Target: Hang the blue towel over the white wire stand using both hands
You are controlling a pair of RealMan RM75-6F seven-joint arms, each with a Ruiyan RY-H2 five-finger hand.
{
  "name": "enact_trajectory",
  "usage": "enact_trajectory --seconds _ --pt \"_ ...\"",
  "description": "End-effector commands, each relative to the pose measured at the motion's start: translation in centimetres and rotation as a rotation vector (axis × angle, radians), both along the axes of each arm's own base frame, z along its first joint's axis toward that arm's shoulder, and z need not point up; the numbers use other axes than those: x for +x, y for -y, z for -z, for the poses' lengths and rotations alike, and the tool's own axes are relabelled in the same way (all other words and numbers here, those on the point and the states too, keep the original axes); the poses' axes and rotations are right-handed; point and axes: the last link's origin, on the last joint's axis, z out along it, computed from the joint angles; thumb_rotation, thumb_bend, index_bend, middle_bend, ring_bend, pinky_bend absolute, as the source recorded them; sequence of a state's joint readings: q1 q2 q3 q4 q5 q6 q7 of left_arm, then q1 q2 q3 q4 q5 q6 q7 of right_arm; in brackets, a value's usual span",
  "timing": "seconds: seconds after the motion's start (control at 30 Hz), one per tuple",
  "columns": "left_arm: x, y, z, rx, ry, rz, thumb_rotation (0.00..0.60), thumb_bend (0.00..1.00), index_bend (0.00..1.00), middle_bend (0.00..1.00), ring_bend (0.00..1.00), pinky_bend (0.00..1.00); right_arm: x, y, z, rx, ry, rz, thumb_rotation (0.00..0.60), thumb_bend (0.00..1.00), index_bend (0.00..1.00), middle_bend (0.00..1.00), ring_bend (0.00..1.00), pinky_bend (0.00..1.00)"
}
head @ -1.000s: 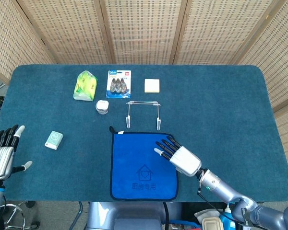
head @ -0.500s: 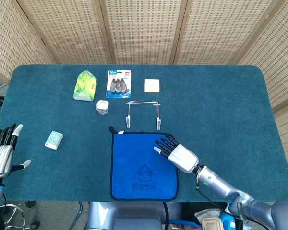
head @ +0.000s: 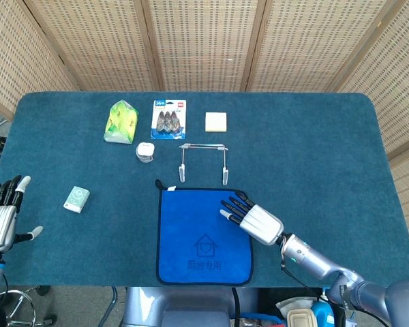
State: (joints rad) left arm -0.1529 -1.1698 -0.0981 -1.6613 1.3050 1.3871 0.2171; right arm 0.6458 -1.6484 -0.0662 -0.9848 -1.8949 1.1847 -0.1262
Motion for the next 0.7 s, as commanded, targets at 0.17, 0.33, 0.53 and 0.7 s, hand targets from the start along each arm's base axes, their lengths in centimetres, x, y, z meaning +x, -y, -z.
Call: enact_trajectory --seconds 0.17,0.33,0.53,0.7 --pt "0.0 -0.1 -0.1 0.002 0.002 -0.004 0.600 0.06 0.00 0.00 0.00 0.00 -0.1 0.2 0.4 0.000 -0.024 0.000 0.600 0.00 0.00 0.00 0.00 0.00" --pt "0.0 -0.1 -0.1 0.003 0.004 -0.006 0.600 0.06 0.00 0.00 0.00 0.00 0.6 0.1 1.0 0.017 -0.016 -0.006 0.600 0.00 0.00 0.00 0.00 0.00" --pt "-0.1 -0.1 -0.2 0.000 0.009 -0.009 0.600 0.06 0.00 0.00 0.00 0.00 1.5 -0.1 1.6 0.047 0.039 0.032 0.600 0.00 0.07 0.00 0.00 0.00" --pt "0.0 -0.1 -0.2 -0.001 0.011 -0.007 0.600 0.06 0.00 0.00 0.00 0.00 2.2 -0.1 2.3 0.051 0.055 0.042 0.600 0.00 0.09 0.00 0.00 0.00"
